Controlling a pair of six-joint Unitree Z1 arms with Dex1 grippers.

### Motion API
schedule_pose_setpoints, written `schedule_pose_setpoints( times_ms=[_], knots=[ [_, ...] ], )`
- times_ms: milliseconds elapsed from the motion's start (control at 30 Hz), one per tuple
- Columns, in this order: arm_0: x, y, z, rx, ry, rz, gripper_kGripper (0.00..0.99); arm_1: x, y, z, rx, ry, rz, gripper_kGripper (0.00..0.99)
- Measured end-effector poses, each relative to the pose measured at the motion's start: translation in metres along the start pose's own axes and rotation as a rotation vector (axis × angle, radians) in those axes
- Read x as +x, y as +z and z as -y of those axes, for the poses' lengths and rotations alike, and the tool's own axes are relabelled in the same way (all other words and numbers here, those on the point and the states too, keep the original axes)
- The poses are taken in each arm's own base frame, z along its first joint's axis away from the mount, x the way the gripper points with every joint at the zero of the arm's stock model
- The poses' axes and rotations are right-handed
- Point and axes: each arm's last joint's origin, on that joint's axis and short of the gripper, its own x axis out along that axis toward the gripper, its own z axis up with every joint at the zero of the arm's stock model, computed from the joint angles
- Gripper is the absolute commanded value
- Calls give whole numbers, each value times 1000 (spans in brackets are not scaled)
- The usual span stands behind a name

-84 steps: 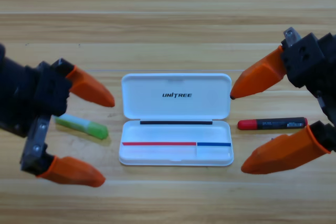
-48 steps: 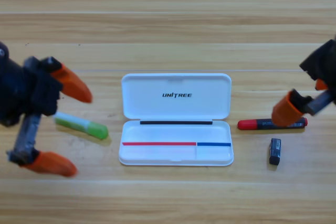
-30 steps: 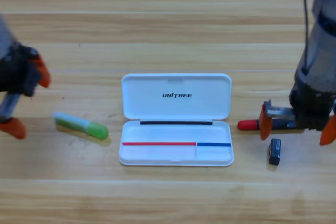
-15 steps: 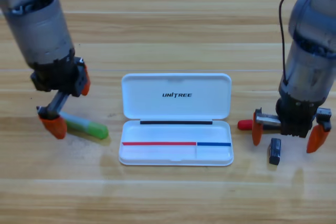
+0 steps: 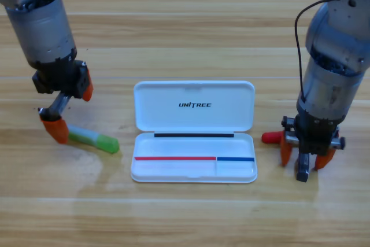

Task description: Clean up eraser and pencils

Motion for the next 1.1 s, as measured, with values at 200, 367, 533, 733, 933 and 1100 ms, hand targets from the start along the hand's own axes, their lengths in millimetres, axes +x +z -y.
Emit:
schedule_pose_setpoints(
  times_ms=[200, 367, 533, 733, 933, 1100],
  knots=[
    [5, 1, -5, 1, 20, 33, 990, 0, -1, 6, -23, 12, -15, 0],
    [22, 3, -8, 20, 10, 39, 990, -15, -4, 9, -350, 1, -67, 0],
    [35, 4, -9, 38, 0, 36, 990, -85, -4, -7, -968, 108, 53, 0],
    [42, 4, -8, 44, -16, 31, 990, -137, -27, -35, -1510, 291, 66, 0],
    [49, 2, -6, 45, -10, 32, 989, -94, -22, -80, -1654, 211, -43, 0],
    [58, 0, -1, 44, -20, 29, 973, -48, -12, -101, -1673, 81, -107, 0]
  ],
)
